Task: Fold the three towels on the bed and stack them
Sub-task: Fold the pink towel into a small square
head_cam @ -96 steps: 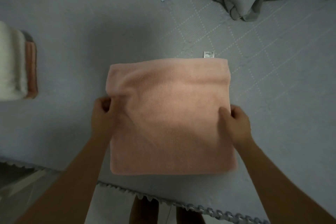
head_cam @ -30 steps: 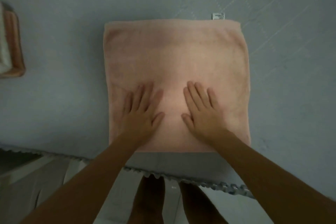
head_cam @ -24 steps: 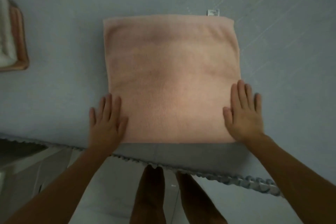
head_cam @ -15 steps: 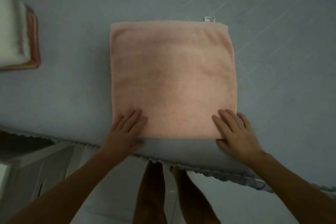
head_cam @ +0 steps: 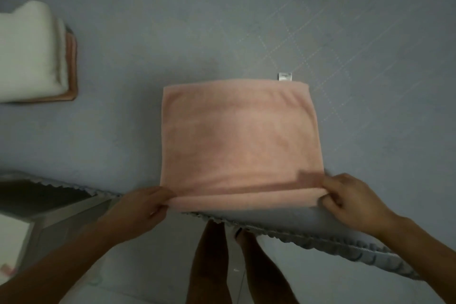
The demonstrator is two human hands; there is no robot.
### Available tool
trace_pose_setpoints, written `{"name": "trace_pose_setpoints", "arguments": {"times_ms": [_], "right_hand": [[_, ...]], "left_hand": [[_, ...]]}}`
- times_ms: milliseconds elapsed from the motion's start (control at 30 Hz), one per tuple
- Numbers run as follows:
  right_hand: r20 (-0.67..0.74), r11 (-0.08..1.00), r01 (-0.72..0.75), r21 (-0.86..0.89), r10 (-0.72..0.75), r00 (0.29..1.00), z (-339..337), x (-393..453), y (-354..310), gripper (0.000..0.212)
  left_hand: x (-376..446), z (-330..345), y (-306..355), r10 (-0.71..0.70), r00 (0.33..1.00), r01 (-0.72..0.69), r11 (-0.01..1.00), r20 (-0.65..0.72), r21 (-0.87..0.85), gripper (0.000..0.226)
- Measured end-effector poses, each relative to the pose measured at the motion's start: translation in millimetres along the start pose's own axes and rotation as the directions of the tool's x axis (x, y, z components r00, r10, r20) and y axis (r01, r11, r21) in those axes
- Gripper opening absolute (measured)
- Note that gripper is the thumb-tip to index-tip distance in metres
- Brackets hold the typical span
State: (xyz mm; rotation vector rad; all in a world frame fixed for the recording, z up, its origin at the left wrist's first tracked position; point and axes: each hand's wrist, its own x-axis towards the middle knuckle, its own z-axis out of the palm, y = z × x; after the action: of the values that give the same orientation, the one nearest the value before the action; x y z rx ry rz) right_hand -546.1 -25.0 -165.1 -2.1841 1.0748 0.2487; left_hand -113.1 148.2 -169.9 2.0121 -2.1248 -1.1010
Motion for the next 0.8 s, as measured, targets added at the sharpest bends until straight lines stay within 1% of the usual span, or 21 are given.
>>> {"name": "trace_pose_setpoints", "arguments": {"times_ms": [67, 100, 167, 233, 300, 367, 400, 433, 467, 500, 533, 567, 633, 700, 733, 767, 800], "right_hand": [[-0.074, 0.968, -0.110, 0.228, 0.129, 0.989, -19, 10, -4, 0.023], [-0.129, 0.929, -0.137, 0.343, 0.191, 0.973, -28, 20, -4, 0.023], [-0.235, 0.863, -0.152, 0.482, 0.295, 0.926, -44, 49, -1, 0.015], [-0.335, 0.811, -0.171, 0.559, 0.410, 0.849, -56, 89, 2, 0.008], [-0.409, 0.750, -0.197, 0.632, 0.538, 0.737, -60, 133, 8, 0.011], [-0.395, 0.656, -0.257, 0.709, 0.672, 0.626, -52, 170, 15, 0.022], [-0.347, 0.601, -0.312, 0.736, 0.731, 0.588, -44, 183, 17, 0.029], [-0.290, 0.559, -0.389, 0.732, 0.772, 0.565, -34, 192, 17, 0.036], [-0.247, 0.540, -0.465, 0.701, 0.796, 0.553, -23, 197, 16, 0.042], [-0.229, 0.538, -0.514, 0.668, 0.806, 0.545, -13, 197, 14, 0.046], [-0.226, 0.536, -0.532, 0.655, 0.811, 0.539, -6, 194, 11, 0.046], [-0.224, 0.531, -0.535, 0.657, 0.815, 0.534, 0, 189, 10, 0.045], [-0.207, 0.535, -0.566, 0.627, 0.815, 0.541, 4, 177, 10, 0.042], [-0.199, 0.561, -0.614, 0.555, 0.806, 0.557, 4, 164, 12, 0.040], [-0.228, 0.577, -0.619, 0.533, 0.802, 0.552, 2, 159, 13, 0.040], [-0.287, 0.599, -0.607, 0.523, 0.794, 0.536, -1, 157, 11, 0.043], [-0.365, 0.627, -0.590, 0.508, 0.778, 0.512, -4, 157, 5, 0.049]], "left_hand": [[7, -23, -6, -0.155, 0.988, 0.154, 0.976, 0.000, -0.151, 0.023], [17, -36, -10, -0.204, 0.978, 0.189, 0.953, -0.038, -0.239, 0.014], [47, -65, -18, -0.275, 0.943, 0.203, 0.921, -0.186, -0.332, 0.009], [88, -86, -27, -0.334, 0.880, 0.194, 0.901, -0.337, -0.388, 0.012], [133, -92, -37, -0.409, 0.822, 0.213, 0.865, -0.396, -0.454, 0.017], [170, -83, -51, -0.525, 0.764, 0.285, 0.797, -0.376, -0.533, 0.023], [182, -75, -57, -0.595, 0.728, 0.324, 0.736, -0.340, -0.594, 0.027], [191, -67, -61, -0.660, 0.690, 0.345, 0.662, -0.298, -0.666, 0.031], [195, -58, -63, -0.709, 0.655, 0.345, 0.590, -0.263, -0.730, 0.035], [195, -50, -64, -0.740, 0.626, 0.337, 0.542, -0.247, -0.770, 0.037], [193, -44, -65, -0.756, 0.605, 0.334, 0.525, -0.249, -0.783, 0.038], [190, -39, -65, -0.760, 0.595, 0.341, 0.532, -0.261, -0.775, 0.037], [183, -36, -67, -0.744, 0.595, 0.363, 0.587, -0.304, -0.724, 0.030], [179, -39, -70, -0.718, 0.576, 0.349, 0.648, -0.391, -0.676, 0.023], [179, -43, -71, -0.707, 0.552, 0.330, 0.672, -0.442, -0.662, 0.023], [179, -48, -71, -0.694, 0.529, 0.309, 0.693, -0.488, -0.651, 0.026], [179, -52, -70, -0.669, 0.528, 0.282, 0.720, -0.524, -0.635, 0.030]]}}
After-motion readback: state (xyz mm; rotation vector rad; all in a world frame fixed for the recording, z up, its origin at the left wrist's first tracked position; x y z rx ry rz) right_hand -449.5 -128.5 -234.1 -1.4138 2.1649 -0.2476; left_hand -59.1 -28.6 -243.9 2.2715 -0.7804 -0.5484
